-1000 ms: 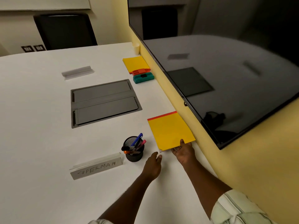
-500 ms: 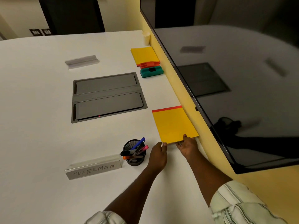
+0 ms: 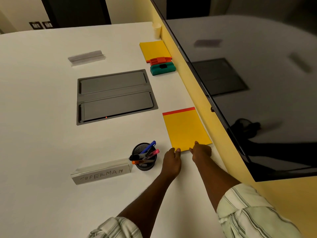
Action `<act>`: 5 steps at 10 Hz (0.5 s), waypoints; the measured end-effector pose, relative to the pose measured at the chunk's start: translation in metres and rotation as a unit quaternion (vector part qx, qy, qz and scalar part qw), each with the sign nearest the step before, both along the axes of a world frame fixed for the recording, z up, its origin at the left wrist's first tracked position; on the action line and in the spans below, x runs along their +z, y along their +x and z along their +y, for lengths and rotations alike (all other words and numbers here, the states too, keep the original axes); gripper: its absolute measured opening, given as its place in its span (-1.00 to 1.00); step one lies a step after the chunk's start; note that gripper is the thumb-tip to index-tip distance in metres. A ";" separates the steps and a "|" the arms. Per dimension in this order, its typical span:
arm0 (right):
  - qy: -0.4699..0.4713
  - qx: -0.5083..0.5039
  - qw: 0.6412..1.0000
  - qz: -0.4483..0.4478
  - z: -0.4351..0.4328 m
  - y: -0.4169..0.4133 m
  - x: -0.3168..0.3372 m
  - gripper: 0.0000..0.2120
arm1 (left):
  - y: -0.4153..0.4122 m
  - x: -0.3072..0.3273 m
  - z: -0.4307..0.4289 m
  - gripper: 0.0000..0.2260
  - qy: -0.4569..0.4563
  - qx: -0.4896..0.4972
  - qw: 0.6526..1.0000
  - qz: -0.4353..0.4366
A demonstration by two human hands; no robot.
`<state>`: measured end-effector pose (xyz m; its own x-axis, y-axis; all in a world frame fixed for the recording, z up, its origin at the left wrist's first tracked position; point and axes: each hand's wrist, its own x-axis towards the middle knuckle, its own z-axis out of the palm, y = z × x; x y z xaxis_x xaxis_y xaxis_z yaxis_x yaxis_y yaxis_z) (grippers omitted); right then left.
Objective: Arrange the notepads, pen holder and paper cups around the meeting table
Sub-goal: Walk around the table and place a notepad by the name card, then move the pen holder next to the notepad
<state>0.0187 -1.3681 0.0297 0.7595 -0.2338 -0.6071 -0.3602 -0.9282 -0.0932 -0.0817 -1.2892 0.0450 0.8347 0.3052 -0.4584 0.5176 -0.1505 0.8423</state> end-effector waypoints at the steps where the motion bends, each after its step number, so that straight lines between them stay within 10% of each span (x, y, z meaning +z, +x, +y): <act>1: -0.141 0.241 0.960 -0.015 0.001 0.003 0.014 -0.35 | 0.000 -0.005 0.002 -0.71 -0.005 0.006 1.000 -0.005; 2: 0.087 -0.083 0.992 -0.042 -0.010 0.008 -0.010 -0.32 | -0.002 -0.009 0.005 -0.62 -0.001 0.012 1.000 -0.006; 3: 0.355 -0.439 0.819 -0.099 -0.019 0.013 -0.035 -0.42 | -0.003 -0.009 0.006 -0.63 -0.001 0.011 1.000 -0.002; 5: 0.201 -0.320 0.902 -0.208 -0.005 -0.015 -0.028 -0.55 | -0.007 -0.003 0.005 -0.70 0.005 0.000 1.000 0.007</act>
<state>0.0036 -1.3727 0.0015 0.7289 -0.5295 -0.4339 -0.6664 -0.4036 -0.6269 -0.0886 -1.2838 0.0420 0.8281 0.3107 -0.4666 0.5291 -0.1585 0.8336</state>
